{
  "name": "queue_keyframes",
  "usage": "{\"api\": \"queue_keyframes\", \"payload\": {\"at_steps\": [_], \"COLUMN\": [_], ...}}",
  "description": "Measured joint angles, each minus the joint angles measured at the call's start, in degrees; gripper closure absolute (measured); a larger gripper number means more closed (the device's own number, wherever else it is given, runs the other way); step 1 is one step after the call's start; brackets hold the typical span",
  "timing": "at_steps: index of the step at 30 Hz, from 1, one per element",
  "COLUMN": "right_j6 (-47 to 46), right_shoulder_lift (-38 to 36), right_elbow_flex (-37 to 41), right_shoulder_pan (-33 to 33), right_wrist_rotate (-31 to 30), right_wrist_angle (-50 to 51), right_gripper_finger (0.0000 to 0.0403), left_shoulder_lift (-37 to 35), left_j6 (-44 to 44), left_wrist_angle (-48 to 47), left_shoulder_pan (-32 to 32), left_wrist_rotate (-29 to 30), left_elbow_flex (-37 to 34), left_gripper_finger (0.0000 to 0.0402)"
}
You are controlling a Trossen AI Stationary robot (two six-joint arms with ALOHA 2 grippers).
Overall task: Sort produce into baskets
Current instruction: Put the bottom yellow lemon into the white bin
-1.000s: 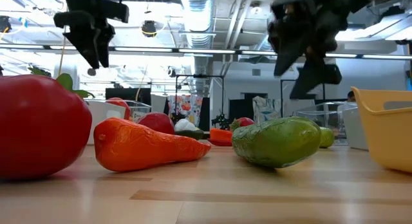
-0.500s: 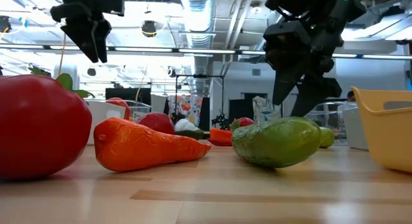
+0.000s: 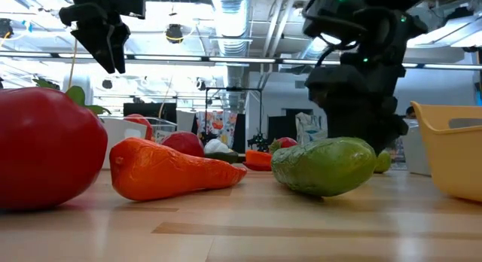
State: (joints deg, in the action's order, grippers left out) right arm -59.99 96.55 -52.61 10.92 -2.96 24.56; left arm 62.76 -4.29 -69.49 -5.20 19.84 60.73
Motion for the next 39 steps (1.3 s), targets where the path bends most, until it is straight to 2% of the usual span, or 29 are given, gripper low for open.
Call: {"api": "queue_keyframes", "payload": {"at_steps": [9, 16, 20, 29, 34, 39], "right_j6": [0.5, 8.1, 18.5, 36.1, 37.9, 38.0], "right_shoulder_lift": [-0.3, -1.9, -1.6, 2.5, 11.5, 22.9], "right_elbow_flex": [-2.2, -9.3, -13.4, -14.2, -16.6, -25.7], "right_shoulder_pan": [0.0, -1.4, -3.6, -9.5, -11.2, -12.3], "right_wrist_rotate": [0.1, -0.2, -1.8, -1.8, -1.7, -1.5], "right_wrist_angle": [0.0, -2.8, -11.7, -44.5, -59.5, -67.8], "right_gripper_finger": [0.016, 0.0158, 0.0157, 0.0157, 0.0157, 0.0157], "left_shoulder_lift": [-1.2, -6.5, -10.1, -16.4, -18.3, -19.7], "left_j6": [1.1, 0.4, -0.4, -0.5, -0.9, -1.0], "left_wrist_angle": [0.0, 1.3, 2.0, 3.6, 4.1, 4.5], "left_shoulder_pan": [0.0, 0.0, 0.0, 0.0, 0.0, 0.0], "left_wrist_rotate": [0.0, 0.1, 0.1, 0.8, 1.1, 1.6], "left_elbow_flex": [0.0, 0.0, 0.0, 0.0, 0.0, -0.1], "left_gripper_finger": [0.0063, 0.0063, 0.0063, 0.0063, 0.0063, 0.0063]}}
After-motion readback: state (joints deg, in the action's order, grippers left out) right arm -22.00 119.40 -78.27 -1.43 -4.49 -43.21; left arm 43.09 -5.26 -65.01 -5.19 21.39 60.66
